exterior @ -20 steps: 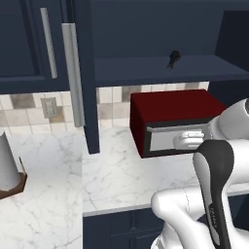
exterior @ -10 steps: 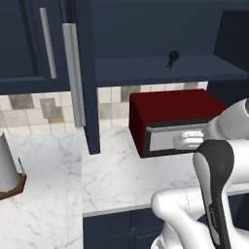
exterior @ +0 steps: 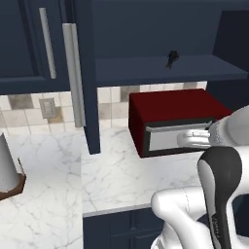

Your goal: Locate and retrieve the sponge and dish brush from the cabinet. Place them next to the sink.

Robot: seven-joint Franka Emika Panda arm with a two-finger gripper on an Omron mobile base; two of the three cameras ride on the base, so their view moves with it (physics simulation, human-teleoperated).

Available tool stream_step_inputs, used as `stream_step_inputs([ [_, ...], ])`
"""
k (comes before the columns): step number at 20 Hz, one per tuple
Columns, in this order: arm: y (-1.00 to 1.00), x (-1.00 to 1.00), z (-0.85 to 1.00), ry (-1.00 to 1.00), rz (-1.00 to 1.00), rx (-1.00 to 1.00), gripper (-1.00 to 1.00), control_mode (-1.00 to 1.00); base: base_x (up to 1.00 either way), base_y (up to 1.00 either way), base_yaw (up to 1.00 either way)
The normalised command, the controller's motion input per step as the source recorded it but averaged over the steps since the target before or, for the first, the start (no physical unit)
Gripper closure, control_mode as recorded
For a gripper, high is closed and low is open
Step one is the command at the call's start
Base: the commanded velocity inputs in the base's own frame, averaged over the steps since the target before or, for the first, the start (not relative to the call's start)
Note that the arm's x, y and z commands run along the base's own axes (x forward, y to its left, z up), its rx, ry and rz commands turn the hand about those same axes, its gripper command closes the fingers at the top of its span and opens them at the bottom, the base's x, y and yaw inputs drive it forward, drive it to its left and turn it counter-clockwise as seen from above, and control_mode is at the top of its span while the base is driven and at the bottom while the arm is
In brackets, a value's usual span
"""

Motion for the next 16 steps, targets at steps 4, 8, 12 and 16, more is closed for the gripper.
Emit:
stream_step_inputs([
  [4, 0.13, -0.19, 0.41, -0.07, -0.23, -0.09, -1.00, -1.00, 0.00, 0.00, 0.00],
  [8, 0.04, 0.00, 0.45, 0.01, -0.04, -0.14, -1.00, -1.00, 0.00, 0.00, 0.00],
  [12, -0.09, 0.13, 0.18, -0.10, 0.01, -0.14, -1.00, -1.00, 0.00, 0.00, 0.00],
  [16, 0.00, -0.19, -0.19, -0.44, 0.08, -0.27, -1.00, -1.00, 0.00, 0.00, 0.00],
])
